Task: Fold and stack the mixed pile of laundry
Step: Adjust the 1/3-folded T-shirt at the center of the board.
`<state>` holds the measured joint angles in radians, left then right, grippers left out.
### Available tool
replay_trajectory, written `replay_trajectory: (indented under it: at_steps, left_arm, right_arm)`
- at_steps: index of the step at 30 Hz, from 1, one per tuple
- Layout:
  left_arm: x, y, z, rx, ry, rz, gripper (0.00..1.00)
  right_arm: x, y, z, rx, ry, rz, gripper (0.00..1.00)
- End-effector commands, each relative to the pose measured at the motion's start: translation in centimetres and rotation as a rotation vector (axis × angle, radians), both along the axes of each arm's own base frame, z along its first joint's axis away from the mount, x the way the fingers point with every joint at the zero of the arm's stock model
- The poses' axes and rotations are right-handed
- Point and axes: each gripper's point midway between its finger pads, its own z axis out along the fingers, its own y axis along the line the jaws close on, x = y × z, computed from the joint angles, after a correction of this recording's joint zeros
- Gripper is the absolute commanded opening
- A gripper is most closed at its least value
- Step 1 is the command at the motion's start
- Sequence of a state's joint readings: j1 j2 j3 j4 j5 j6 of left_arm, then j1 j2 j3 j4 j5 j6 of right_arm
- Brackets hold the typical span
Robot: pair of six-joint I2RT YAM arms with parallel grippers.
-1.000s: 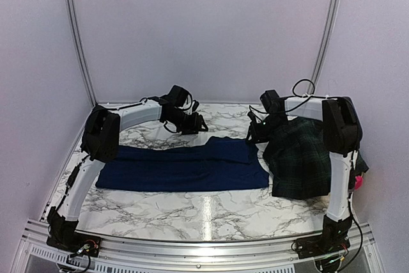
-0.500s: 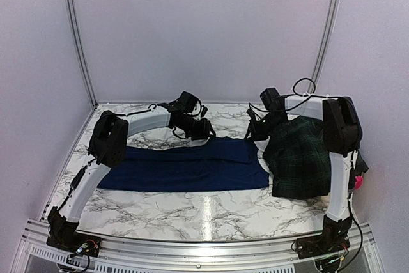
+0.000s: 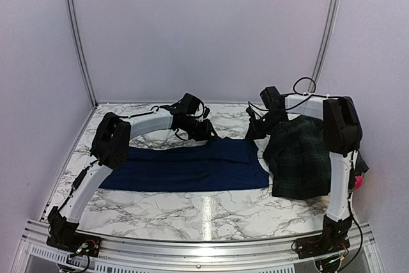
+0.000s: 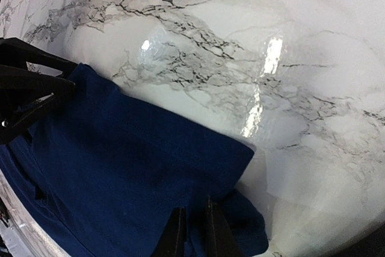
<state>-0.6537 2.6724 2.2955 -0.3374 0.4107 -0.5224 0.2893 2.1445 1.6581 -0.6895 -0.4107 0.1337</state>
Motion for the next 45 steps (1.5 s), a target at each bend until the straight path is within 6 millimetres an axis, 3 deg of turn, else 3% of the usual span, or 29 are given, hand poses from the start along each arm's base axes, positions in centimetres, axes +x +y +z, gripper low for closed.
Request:
replay_trajectory:
  at_steps: [1,3,5,7,16,38,45]
  left_arm:
    - [-0.4,0.4,-3.0,0.039,0.049,0.01,0.3]
    - [-0.3,0.4,-3.0,0.038,0.049,0.012,0.29]
    - [-0.3,0.4,-2.9,0.037,0.049,0.012,0.28]
    - [-0.3,0.4,-2.9,0.037,0.049,0.012,0.27]
    - [0.0,0.8,-2.8,0.034,0.049,0.016,0.27]
    - [0.2,1.2,-2.9,0.033,0.053,0.017,0.26]
    - [0.2,1.2,-3.0,0.034,0.055,0.017,0.26]
  right_arm:
    - [0.9,0.2,1.9,0.024,-0.042,0.011,0.08]
    - [0.9,0.0,1.7,0.015,-0.039,0.008,0.12]
    - [1.2,-0.6,1.6,-0.022,-0.046,-0.01,0.24]
    - [1.5,-1.2,1.9,-0.053,-0.061,-0.028,0.26]
    - [2.4,-0.8,3.6,-0.033,-0.115,-0.03,0.26]
    - [1.9,-0.2,-0.2,-0.037,-0.032,-0.01,0.2]
    - [2.1,0.2,0.3,-0.025,-0.047,-0.004,0.12]
